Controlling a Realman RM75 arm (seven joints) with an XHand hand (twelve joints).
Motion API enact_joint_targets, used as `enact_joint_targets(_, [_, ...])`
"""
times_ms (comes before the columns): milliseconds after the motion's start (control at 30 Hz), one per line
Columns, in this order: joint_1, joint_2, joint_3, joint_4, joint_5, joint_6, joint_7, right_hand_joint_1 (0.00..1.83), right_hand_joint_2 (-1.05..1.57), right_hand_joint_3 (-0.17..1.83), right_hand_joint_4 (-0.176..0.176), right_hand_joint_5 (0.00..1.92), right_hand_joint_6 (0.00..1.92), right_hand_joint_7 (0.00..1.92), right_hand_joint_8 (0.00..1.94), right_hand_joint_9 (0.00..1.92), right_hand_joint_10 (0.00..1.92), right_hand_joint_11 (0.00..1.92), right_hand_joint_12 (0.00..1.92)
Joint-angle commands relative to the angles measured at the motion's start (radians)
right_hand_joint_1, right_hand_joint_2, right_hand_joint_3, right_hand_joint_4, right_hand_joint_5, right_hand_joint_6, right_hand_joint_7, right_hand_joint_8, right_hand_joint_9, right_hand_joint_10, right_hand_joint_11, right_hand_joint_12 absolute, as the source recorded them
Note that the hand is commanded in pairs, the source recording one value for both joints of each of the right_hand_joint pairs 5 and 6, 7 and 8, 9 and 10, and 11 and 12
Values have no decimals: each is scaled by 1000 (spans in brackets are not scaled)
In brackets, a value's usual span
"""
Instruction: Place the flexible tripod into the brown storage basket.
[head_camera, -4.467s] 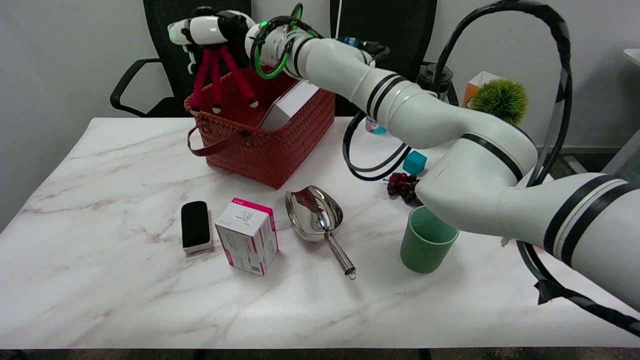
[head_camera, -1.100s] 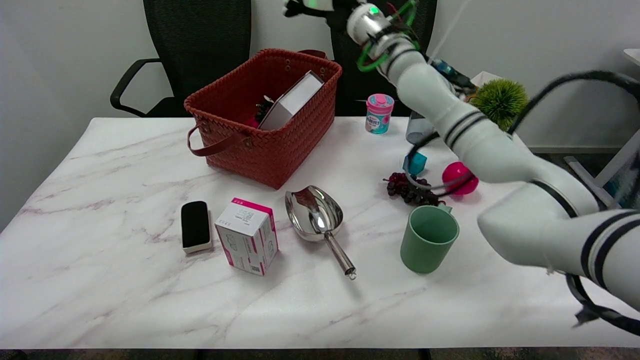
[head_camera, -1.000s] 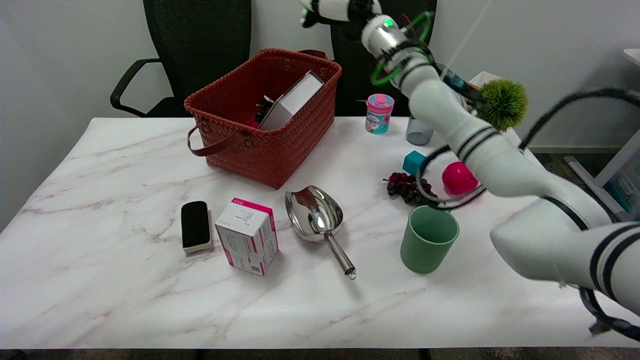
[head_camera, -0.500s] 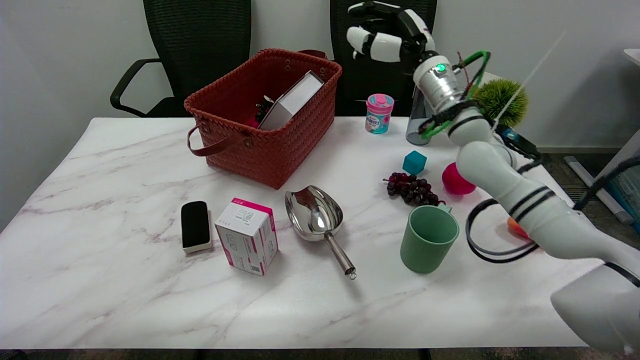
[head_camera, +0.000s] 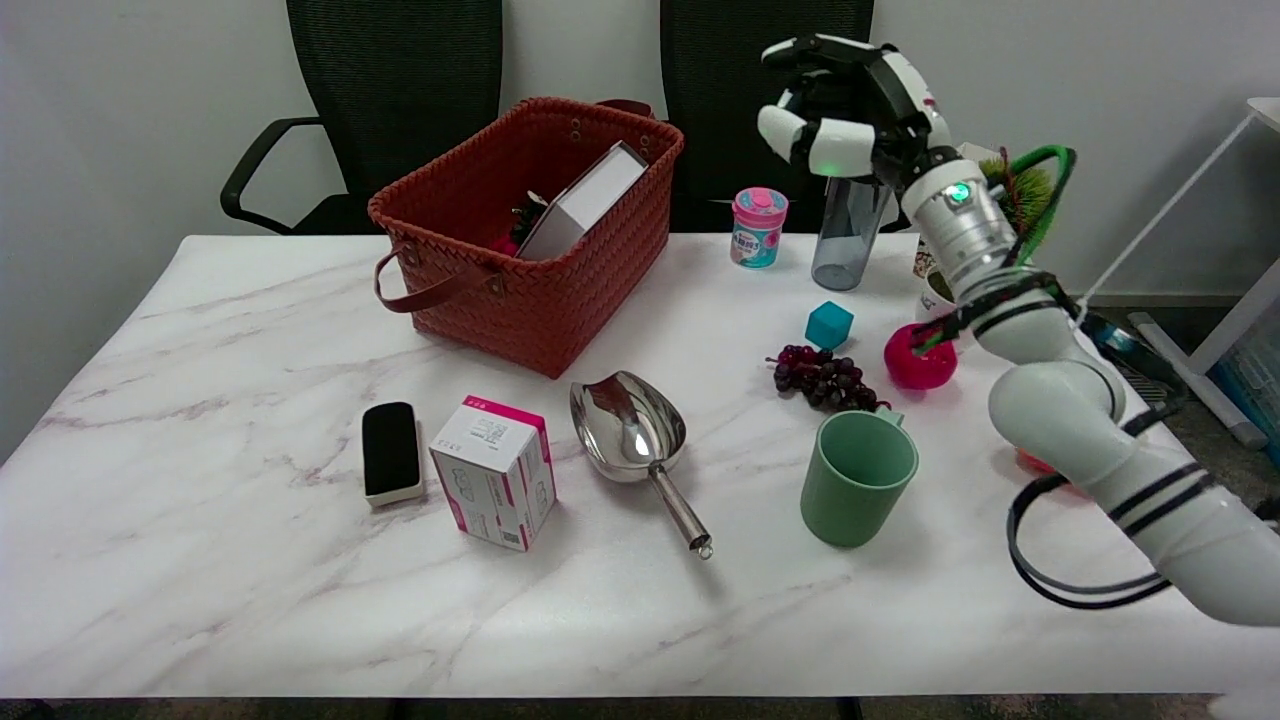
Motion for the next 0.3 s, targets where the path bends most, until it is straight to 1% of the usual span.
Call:
enact_joint_targets(33, [-311,11,60,168,-197,214,-13,1237,594,766,0,701,701,1130,1130,1141,1141,1104,1104])
enact_joint_targets(167, [-339,10,54,153,-244,276,-13,1237,598,752,0,667,667,1112,1112,1144,1144,1114,1114])
enact_joint_targets(300, [-354,6,41,118,-237,326,-9,1236,564,779,0,652,652,1097,1097,1137,1137,1110,1110])
